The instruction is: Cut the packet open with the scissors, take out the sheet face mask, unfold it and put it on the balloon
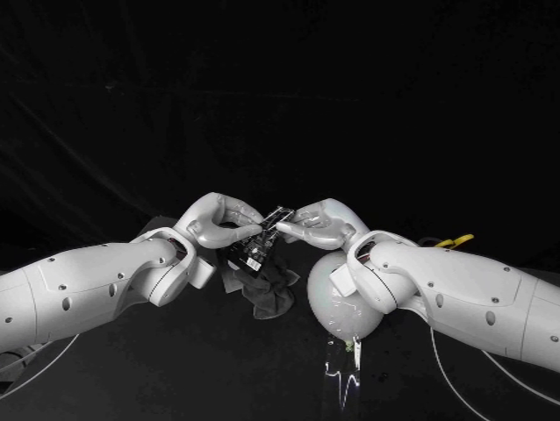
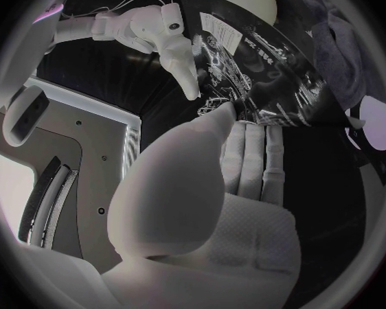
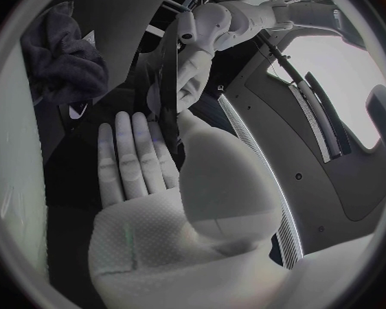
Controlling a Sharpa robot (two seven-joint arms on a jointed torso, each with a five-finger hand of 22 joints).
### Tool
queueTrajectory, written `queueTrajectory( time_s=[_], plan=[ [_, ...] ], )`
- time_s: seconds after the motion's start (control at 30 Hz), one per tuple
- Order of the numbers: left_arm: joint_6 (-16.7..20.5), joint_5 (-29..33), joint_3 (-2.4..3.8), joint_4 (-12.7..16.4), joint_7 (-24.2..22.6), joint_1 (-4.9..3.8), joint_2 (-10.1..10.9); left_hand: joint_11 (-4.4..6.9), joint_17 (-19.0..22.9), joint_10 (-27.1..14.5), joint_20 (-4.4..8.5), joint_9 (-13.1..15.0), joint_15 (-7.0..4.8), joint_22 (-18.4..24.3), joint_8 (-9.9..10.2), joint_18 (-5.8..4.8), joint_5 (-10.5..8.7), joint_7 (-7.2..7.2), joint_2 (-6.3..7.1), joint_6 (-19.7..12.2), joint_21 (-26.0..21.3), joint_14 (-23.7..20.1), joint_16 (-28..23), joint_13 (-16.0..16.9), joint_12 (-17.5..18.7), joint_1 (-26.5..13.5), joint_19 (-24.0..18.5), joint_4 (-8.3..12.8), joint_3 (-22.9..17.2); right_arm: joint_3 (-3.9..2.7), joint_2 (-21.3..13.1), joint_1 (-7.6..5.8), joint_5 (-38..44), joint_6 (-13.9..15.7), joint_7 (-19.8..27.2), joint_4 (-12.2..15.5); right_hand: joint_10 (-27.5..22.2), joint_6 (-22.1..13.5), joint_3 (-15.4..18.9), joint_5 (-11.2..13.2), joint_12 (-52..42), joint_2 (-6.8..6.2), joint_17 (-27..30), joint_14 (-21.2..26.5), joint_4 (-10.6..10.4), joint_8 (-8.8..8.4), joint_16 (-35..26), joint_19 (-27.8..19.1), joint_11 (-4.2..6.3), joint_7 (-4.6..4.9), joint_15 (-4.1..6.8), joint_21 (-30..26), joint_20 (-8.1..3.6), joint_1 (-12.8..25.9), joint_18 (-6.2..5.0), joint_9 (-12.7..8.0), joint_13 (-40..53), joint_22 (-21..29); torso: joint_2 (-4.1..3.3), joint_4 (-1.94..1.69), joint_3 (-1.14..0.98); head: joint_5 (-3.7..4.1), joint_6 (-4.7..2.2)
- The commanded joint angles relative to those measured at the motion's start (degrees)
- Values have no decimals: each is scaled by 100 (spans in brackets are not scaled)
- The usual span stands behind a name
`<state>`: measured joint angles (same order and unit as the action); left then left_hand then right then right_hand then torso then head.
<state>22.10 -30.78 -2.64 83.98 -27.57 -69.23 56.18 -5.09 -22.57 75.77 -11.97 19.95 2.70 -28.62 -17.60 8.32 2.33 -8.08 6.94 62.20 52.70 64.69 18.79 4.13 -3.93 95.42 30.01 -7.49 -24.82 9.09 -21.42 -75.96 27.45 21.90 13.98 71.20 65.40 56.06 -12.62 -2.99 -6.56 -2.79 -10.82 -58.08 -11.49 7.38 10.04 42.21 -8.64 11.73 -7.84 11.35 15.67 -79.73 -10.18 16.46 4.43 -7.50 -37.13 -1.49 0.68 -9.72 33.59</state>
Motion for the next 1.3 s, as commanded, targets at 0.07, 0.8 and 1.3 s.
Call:
queueTrajectory(
  time_s=[0.07,0.8,1.3],
  plan=[
    [70,34,7,41,-145,-5,-9,28,-6,13,-7,12,-15,-7,-24,-56,39,-26,-41,-10,31,-4,16,10,-34,-12,-30,29,-5,-4,1,10,286,-20,-173,19,376,311,-362,15,-148,183,-112,-359,215,203,215,314,188,-179,149,181,-114,-446,-66,85,42,-75,1,-2,4,3,8],
    [-14,195,-1,186,-163,-5,-16,6,-26,-46,-23,8,7,-12,0,-54,41,-49,-24,-60,33,-76,3,1,-12,-51,-92,71,-39,-5,21,23,-167,794,-50,24,1140,370,-1711,22,-57,112,-513,-857,876,909,445,641,393,-347,382,947,-412,-234,-8,596,-18,-594,0,1,-3,24,7],
    [169,619,-38,91,336,-6,15,-538,-15,-1670,-469,-223,655,1046,526,-184,41,-410,784,-1237,-1690,-1752,-365,-26,-15,-901,-877,-294,716,-5,-95,37,260,1075,-138,55,1368,365,-1964,23,-10,81,-704,-1006,1172,1155,495,488,459,-404,451,1412,-485,40,5,759,-6,-981,4,-3,-3,57,-44]
  ],
)
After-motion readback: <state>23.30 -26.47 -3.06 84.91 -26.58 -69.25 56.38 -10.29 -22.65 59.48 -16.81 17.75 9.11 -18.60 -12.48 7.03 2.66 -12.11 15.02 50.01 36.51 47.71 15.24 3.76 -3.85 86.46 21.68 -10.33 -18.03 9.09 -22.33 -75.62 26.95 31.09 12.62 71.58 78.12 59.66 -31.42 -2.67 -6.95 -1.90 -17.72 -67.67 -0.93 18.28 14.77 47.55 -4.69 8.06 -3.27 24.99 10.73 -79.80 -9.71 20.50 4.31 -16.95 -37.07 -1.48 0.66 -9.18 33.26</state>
